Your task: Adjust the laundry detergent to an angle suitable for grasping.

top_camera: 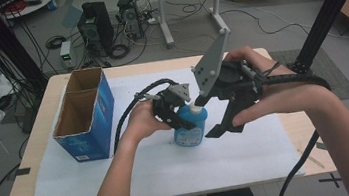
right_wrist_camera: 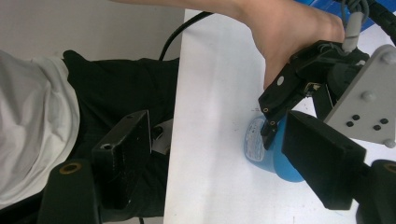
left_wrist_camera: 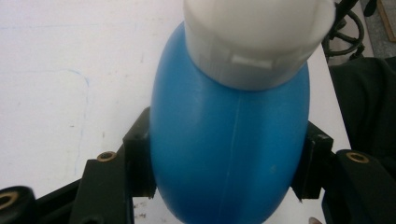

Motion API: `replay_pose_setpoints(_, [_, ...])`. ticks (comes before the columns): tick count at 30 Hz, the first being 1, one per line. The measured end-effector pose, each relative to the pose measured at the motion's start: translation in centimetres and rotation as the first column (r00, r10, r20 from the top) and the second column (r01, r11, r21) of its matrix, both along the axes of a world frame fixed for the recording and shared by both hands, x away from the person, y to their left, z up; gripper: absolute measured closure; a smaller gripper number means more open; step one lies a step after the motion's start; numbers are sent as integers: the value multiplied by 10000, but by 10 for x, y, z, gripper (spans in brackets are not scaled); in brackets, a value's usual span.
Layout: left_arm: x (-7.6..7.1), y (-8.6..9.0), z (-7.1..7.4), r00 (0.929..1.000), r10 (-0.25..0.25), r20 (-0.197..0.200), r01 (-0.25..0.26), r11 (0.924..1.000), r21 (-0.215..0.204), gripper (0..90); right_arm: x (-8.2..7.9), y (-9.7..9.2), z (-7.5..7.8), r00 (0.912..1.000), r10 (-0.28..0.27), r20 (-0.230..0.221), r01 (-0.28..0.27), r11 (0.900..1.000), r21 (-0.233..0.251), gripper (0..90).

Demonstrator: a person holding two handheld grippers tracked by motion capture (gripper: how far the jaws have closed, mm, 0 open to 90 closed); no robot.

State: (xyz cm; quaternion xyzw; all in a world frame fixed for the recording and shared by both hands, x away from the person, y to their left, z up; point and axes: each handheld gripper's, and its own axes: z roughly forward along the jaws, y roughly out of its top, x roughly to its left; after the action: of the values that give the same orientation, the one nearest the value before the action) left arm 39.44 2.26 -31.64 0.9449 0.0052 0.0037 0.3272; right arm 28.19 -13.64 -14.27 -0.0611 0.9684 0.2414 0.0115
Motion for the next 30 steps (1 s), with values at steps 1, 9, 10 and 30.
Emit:
replay_pose_setpoints(1, [0, 1, 2, 10000, 8, 17, -8, 10000, -96, 406, -1, 0, 1, 10000, -26, 17, 26, 10000, 3, 239])
replay_pose_setpoints(9, [-4, 15, 18, 9995, 296, 94, -289, 9974, -666, 406, -3, 0, 5, 10000, -21, 66, 21, 10000, 16, 241])
replay_pose_setpoints(10, [-5, 18, 19, 9992, 380, 78, -372, 9963, -776, 406, -3, 0, 5, 10000, -21, 66, 21, 10000, 16, 241])
replay_pose_setpoints(30, [-23, 61, 5, 9882, 1509, 281, -1453, 9787, -1449, 407, -6, 15, 4, 9998, 168, 95, -166, 9996, -217, 242])
